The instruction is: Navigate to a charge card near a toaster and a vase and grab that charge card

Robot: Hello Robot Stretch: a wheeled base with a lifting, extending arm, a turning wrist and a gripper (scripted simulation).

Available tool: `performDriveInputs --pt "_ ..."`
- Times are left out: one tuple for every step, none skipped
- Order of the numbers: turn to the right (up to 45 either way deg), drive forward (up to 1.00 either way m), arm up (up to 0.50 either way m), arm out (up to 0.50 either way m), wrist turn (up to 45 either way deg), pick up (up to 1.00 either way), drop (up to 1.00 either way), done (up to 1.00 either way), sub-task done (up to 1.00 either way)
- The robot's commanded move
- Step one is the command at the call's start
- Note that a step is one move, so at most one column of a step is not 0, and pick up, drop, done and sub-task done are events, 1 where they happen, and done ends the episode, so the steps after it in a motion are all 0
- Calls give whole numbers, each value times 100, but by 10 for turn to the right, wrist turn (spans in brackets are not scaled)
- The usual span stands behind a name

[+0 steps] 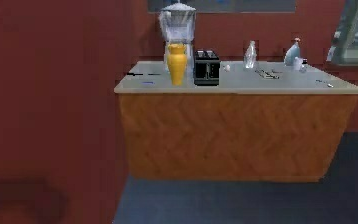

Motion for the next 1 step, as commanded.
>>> performDriveInputs --pt "0 80 0 0 0 0 0 0 0"
